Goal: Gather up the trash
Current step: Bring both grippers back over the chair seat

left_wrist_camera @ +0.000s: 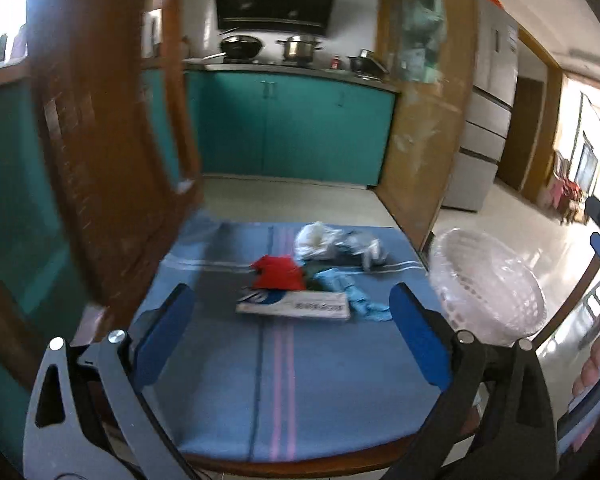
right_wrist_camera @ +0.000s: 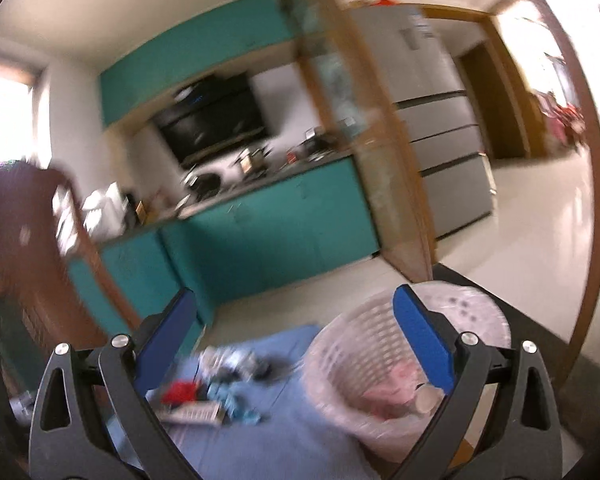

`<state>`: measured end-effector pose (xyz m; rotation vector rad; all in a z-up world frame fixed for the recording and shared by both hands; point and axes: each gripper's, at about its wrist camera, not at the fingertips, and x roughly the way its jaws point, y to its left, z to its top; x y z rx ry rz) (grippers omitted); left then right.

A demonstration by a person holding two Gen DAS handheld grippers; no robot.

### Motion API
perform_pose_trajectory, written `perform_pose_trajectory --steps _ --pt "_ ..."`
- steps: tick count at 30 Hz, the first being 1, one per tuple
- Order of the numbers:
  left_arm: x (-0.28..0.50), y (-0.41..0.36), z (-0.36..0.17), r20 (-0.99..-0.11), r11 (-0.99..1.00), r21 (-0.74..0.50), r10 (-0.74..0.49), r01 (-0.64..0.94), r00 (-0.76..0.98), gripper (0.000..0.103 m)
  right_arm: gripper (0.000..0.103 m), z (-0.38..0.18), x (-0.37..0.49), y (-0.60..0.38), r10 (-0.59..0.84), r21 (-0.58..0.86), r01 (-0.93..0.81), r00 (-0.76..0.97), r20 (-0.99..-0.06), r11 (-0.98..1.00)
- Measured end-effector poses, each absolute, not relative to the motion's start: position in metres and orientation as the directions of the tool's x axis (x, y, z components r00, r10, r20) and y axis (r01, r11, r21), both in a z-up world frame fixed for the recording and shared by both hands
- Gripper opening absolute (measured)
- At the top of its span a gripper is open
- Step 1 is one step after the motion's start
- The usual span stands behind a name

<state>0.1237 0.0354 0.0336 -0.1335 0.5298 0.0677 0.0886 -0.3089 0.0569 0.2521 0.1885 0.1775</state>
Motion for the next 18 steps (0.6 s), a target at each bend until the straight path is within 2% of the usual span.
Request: perform_pose_trajectory --steps 4,7,11,18 --pt "0.121 0.046 0.026 -0.533 0.993 -0.073 0.042 -0.096 0.845 0.098 0.097 0.059 0.081 -0.278 0.232 0.154 -0.206 0.957 -0.174 0.966" --pt "0.117 0.048 0.029 -0.521 0.991 -0.091 0.038 -0.100 0.853 0.098 0.097 0.053 0.085 -0.260 0.254 0.103 -0.236 0.938 -0.235 0.966" --pt "0.112 0.041 0.030 -0.512 0.994 -0.083 0.023 -0.076 0.859 0.098 0.097 0.042 0.097 -0.240 0.274 0.077 -0.264 0.899 -0.343 0.962" --pt "0.114 0.030 0.027 -0.536 0.997 -0.057 0.012 -0.050 0.844 0.098 0.097 0.032 0.103 -0.234 0.298 0.105 -0.280 0.870 -0.393 0.954"
